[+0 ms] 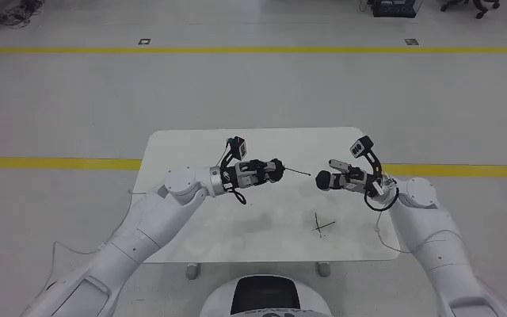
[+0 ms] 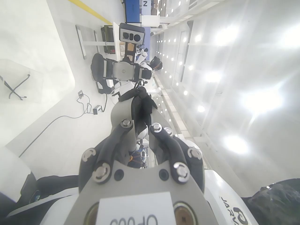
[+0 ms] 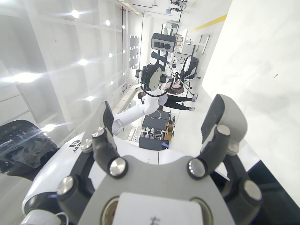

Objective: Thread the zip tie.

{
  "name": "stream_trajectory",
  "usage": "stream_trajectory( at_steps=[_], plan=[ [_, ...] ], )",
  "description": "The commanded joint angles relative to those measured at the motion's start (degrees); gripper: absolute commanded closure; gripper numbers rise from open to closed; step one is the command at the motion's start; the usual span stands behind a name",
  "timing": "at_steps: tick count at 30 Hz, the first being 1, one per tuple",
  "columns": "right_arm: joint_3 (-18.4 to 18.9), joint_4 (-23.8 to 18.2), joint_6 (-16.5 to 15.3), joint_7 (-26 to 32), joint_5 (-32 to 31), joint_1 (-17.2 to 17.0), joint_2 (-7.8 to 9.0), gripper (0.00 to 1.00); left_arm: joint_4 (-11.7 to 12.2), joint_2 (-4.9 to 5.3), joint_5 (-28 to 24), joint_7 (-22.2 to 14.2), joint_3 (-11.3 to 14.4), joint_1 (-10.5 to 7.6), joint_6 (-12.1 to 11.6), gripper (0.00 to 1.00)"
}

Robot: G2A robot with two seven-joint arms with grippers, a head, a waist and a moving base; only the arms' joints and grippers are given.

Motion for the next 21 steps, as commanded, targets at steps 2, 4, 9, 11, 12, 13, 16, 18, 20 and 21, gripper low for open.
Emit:
stream_trajectory(
  at_steps=[2, 4, 9, 11, 12, 13, 16, 18, 20, 21],
  plan=[
    [0.3, -0.2, 0.2, 0.7, -0.1, -0.2, 0.19, 0.00, 0.0, 0.00, 0.0, 0.0, 0.0, 0.00, 0.0, 1.00],
    [0.4, -0.2, 0.2, 1.3, -0.1, -0.2, 0.26, 0.00, 0.0, 0.00, 0.0, 0.0, 0.0, 0.00, 0.0, 1.00],
    [-0.4, 0.3, 0.3, 2.6, -0.6, 0.3, 0.29, 0.00, 0.0, 0.00, 0.0, 0.0, 0.0, 0.00, 0.0, 1.00],
    [-0.6, 0.5, 0.2, 2.9, -0.6, 0.5, 0.27, 0.00, 0.0, 0.00, 0.0, 0.0, 0.0, 0.00, 0.0, 1.00],
    [-0.8, 0.7, 0.2, 3.1, -0.6, 0.6, 0.26, 0.00, 0.0, 0.00, 0.0, 0.0, 0.0, 0.00, 0.0, 1.00],
    [-0.9, 0.8, 0.1, 3.3, -0.6, 0.8, 0.24, 0.00, 0.0, 0.00, 0.0, 0.0, 0.0, 0.00, 0.0, 1.00],
    [-1.6, 0.7, -0.5, 4.5, -0.7, 1.3, 0.21, 0.00, 0.0, 0.00, 0.0, 0.0, 0.0, 0.00, 0.0, 1.00],
    [-2.1, 0.4, -0.9, 4.5, -0.8, 1.3, 0.24, 0.00, 0.0, 0.00, 0.0, 0.0, 0.0, 0.00, 0.0, 1.00],
    [-2.1, 0.4, -0.9, 4.5, -0.8, 1.3, 0.24, 0.00, 0.0, 0.00, 0.0, 0.0, 0.0, 0.00, 0.0, 1.00],
    [-2.1, 0.4, -0.9, 4.5, -0.8, 1.3, 0.24, 0.00, 0.0, 0.00, 0.0, 0.0, 0.0, 0.00, 0.0, 1.00]
  ],
)
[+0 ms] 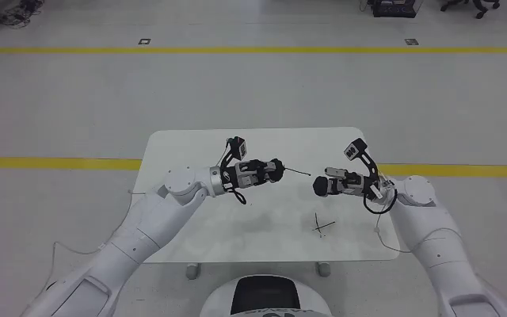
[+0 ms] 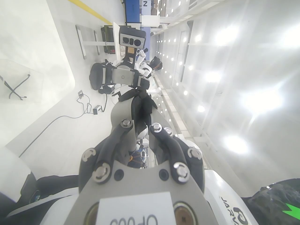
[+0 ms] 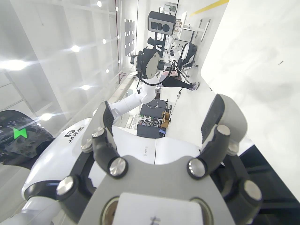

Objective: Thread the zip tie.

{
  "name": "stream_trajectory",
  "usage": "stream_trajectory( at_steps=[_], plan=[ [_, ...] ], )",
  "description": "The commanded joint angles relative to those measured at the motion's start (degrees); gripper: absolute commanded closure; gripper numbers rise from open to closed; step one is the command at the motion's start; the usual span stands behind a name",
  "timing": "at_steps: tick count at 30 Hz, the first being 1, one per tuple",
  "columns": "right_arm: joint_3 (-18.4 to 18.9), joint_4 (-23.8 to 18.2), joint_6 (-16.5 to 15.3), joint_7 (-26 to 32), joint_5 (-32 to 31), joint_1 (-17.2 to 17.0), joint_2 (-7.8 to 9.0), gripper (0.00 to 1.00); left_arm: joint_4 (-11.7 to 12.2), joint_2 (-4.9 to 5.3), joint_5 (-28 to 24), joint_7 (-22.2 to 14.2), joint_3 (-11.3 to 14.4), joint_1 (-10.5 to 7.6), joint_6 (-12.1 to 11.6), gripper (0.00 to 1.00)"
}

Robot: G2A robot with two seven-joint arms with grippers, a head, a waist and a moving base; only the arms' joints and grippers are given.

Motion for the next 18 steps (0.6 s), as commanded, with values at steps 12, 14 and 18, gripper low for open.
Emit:
stream_trajectory(
  at_steps=[12, 14, 18],
  plan=[
    [1.0, -4.2, 0.0, -0.5, 1.5, -2.0, 0.13, 0.00, -0.4, -0.25, 1.1, 1.8, 0.3, 0.88, 0.7, 1.00],
    [1.2, -4.4, 0.0, -0.5, 1.5, -2.2, 0.14, 0.00, -0.1, -0.35, 1.2, 1.8, 0.4, 0.83, 0.8, 1.00],
    [1.2, -4.7, 0.0, -0.1, 1.6, -2.3, 0.11, 0.35, 0.3, -0.58, 1.3, 1.6, 0.6, 0.76, 1.0, 1.00]
  ],
)
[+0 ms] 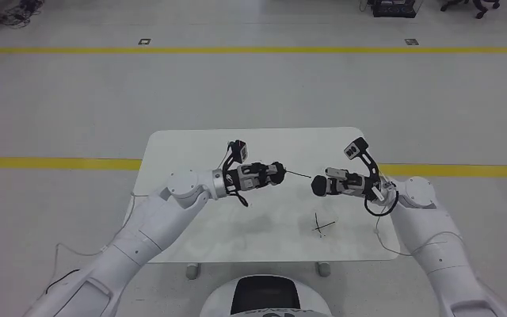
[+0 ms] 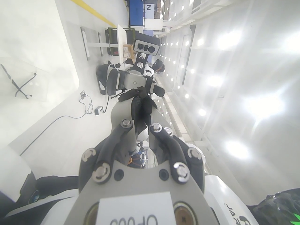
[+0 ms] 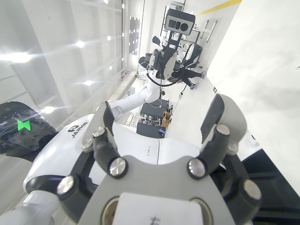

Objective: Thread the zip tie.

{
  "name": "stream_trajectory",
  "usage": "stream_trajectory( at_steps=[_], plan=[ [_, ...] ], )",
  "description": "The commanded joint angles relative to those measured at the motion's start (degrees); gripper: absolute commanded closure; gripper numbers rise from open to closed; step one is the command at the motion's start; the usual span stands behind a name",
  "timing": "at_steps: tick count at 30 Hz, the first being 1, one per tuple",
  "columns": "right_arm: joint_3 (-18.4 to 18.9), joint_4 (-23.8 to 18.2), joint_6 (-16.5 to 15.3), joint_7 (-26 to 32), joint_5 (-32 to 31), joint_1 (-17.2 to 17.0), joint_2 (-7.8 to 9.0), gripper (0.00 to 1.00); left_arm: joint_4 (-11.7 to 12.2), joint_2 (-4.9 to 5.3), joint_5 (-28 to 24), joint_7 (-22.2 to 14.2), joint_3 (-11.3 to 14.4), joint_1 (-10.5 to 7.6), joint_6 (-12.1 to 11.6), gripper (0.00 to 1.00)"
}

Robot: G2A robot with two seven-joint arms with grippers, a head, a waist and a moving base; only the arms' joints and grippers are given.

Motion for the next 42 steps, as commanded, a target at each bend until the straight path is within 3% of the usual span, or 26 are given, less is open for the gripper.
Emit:
stream_trajectory(
  at_steps=[1, 3, 13, 23, 35, 42],
  plan=[
    [-0.1, 0.0, 0.0, 0.2, 0.0, 0.0, -0.02, 0.44, 0.2, -0.13, 0.0, -0.1, 0.2, -0.03, 0.1, 1.00],
    [-0.1, 0.0, 0.0, 0.2, 0.0, 0.0, -0.03, 0.55, 0.3, -0.26, 0.0, -0.2, 0.4, -0.04, 0.2, 1.00],
    [-0.7, 0.3, 0.0, 0.2, 0.0, 0.1, -0.12, 0.66, 0.9, -0.75, -0.1, -0.8, 0.7, -0.20, 0.3, 1.00],
    [-0.8, 0.6, 0.0, 0.0, -0.3, 0.1, -0.19, 0.71, 1.0, -0.94, 0.1, -1.2, 0.4, 0.02, 0.4, 1.00],
    [-1.2, 1.1, 0.0, -0.6, -0.7, 0.6, -0.40, 0.84, 1.3, -1.15, 0.3, -1.5, -0.1, 0.13, 0.6, 1.00],
    [-1.5, 1.4, 0.0, -0.9, -1.0, 0.9, -0.51, 0.85, 1.5, -1.32, 0.4, -1.6, -0.2, 0.21, 0.7, 1.00]
  ],
)
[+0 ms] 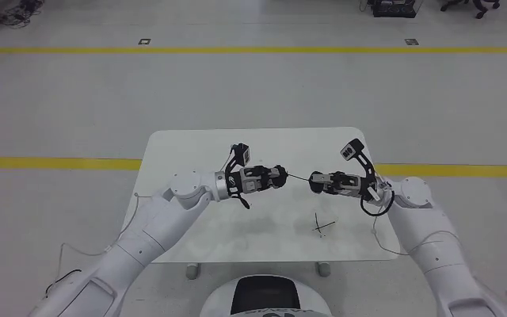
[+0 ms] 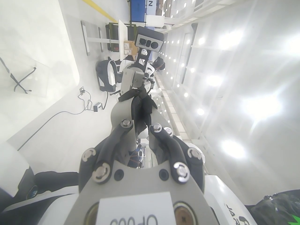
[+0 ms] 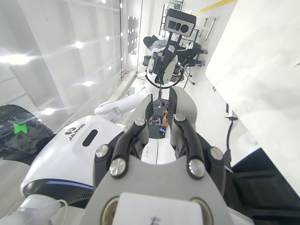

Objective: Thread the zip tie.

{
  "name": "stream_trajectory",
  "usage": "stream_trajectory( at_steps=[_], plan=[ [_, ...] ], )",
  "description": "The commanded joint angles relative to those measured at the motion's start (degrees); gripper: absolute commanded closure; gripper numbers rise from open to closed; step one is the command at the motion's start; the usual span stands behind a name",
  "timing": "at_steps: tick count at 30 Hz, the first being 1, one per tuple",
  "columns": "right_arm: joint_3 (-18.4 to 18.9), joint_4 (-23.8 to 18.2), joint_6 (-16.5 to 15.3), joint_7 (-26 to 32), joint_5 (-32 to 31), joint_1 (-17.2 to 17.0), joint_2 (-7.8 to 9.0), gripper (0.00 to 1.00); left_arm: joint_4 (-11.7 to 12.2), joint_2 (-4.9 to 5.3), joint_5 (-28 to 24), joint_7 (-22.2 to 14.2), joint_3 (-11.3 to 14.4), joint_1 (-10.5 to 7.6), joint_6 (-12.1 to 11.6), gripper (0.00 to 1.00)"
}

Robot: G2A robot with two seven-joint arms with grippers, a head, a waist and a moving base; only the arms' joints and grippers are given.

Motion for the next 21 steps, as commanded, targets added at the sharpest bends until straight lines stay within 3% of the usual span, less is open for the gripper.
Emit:
stream_trajectory(
  at_steps=[1, 7, 10, 18, 19, 20, 21],
  plan=[
    [0.0, 0.1, 0.0, 0.0, -0.1, 0.1, -0.02, 0.85, 0.0, -0.04, 0.0, 0.0, 0.0, -0.01, 0.0, 1.00],
    [-0.2, 0.3, 0.0, -0.1, -0.2, 0.3, -0.09, 0.91, 0.2, -0.17, 0.1, -0.1, -0.2, -0.01, 0.1, 1.00],
    [-0.3, 0.5, 0.0, -0.3, -0.4, 0.4, -0.12, 1.00, 0.3, -0.23, 0.2, -0.2, -0.2, 0.00, 0.1, 1.00],
    [-0.5, 0.8, 0.0, -0.8, -0.7, 0.6, -0.21, 1.00, 0.6, -0.39, 0.3, -0.3, -0.3, 0.04, 0.1, 1.00],
    [-0.5, 0.9, 0.0, -0.9, -0.7, 0.6, -0.21, 1.00, 0.6, -0.41, 0.3, -0.3, -0.4, 0.04, 0.1, 0.61],
    [-0.5, 1.0, 0.0, -0.9, -0.7, 0.6, -0.22, 1.00, 0.6, -0.43, 0.3, -0.3, -0.4, 0.06, 0.1, 0.16],
    [-0.5, 1.1, 0.0, -0.9, -0.7, 0.6, -0.22, 1.00, 0.6, -0.45, 0.3, -0.4, -0.4, 0.06, 0.1, 0.00]
  ],
)
